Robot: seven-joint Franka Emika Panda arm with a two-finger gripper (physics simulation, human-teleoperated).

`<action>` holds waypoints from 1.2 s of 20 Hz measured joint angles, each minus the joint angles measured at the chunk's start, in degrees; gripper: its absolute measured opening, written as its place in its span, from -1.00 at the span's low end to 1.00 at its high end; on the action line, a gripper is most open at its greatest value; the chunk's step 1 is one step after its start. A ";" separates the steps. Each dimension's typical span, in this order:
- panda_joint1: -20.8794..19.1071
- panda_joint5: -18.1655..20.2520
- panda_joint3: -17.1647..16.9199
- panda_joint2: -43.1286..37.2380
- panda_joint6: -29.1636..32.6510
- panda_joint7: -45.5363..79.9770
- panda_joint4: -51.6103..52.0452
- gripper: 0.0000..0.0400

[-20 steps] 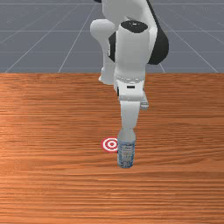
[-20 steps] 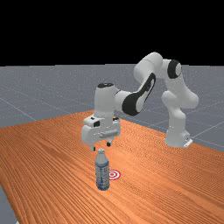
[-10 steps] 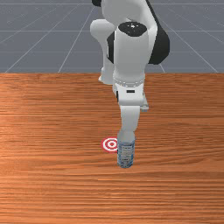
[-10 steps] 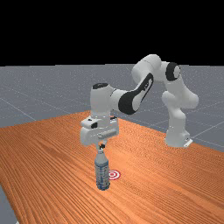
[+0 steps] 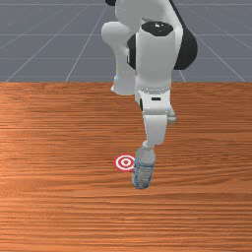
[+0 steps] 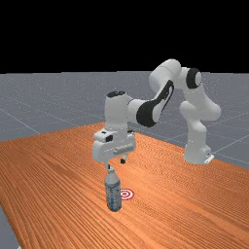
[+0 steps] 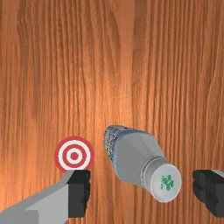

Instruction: Pick up the bottle and put it on the marker

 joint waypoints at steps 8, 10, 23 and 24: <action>0.46 -1.45 -0.49 1.84 1.33 -0.22 0.21 1.00; 0.66 -1.50 -0.79 1.74 3.96 1.02 -1.54 1.00; -0.24 0.17 0.15 1.19 2.22 -0.28 -0.68 -0.24; -0.17 -0.01 0.03 1.12 2.31 -0.13 -0.63 -0.26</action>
